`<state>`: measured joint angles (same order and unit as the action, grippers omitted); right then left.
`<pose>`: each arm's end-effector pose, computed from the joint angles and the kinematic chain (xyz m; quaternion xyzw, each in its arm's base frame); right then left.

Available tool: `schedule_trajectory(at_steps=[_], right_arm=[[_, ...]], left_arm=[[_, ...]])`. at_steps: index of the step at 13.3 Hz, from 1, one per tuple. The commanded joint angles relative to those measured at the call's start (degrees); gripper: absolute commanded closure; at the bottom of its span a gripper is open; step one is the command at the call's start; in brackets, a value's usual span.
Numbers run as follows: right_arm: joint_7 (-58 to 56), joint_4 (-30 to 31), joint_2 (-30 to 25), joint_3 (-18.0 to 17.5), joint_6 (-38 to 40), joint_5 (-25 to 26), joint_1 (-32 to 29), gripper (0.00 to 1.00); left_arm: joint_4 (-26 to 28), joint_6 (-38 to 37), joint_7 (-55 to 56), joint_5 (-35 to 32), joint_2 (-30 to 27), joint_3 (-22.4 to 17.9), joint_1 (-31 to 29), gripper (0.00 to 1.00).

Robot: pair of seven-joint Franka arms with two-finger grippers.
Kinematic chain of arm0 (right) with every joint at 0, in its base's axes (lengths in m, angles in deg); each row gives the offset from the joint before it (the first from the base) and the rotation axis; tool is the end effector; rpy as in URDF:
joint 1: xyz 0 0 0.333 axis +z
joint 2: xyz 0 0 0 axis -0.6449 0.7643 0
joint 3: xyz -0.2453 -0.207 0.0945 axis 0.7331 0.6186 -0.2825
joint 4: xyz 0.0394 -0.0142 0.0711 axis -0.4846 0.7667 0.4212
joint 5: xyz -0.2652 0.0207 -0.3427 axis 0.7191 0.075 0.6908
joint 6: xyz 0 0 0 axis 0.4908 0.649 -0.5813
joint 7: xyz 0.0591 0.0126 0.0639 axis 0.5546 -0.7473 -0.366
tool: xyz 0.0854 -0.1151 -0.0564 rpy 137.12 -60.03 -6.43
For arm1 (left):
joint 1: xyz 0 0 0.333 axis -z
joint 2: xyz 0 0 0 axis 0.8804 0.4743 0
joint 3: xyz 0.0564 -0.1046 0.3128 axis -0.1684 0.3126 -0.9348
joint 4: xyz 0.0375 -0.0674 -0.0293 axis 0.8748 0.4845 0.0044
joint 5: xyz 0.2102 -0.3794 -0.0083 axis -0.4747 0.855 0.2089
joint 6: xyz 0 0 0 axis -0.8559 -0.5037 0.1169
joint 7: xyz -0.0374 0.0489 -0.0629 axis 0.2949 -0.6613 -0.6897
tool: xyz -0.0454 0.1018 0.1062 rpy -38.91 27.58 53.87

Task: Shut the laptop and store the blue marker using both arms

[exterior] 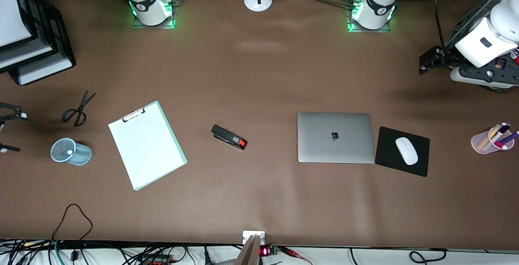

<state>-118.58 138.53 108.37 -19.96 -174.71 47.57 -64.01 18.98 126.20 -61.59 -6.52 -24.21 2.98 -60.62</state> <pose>0.7030 -0.2666 0.3871 -0.7854 -0.5127 -0.2409 0.2494 0.5754 -0.0354 0.5456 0.9987 -0.0463 -0.0216 0.0038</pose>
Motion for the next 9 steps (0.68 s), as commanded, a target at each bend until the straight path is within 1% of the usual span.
schedule_trajectory(at_steps=[1,4,9], right_arm=[[8.1,0.9,-4.2,-0.3,1.9,3.7,2.4,0.0],[18.8,0.9,-8.3,-0.3,1.9,8.9,7.9,0.0],[36.6,0.9,-11.8,-0.4,1.9,17.4,17.8,0.0]], left_arm=[[0.1,0.7,2.5,0.3,-0.3,-0.9,0.8,0.0],[-0.4,-0.5,1.9,0.3,0.2,-0.9,0.2,0.0],[-2.0,-0.8,1.9,0.1,1.0,-0.4,0.3,0.0]])
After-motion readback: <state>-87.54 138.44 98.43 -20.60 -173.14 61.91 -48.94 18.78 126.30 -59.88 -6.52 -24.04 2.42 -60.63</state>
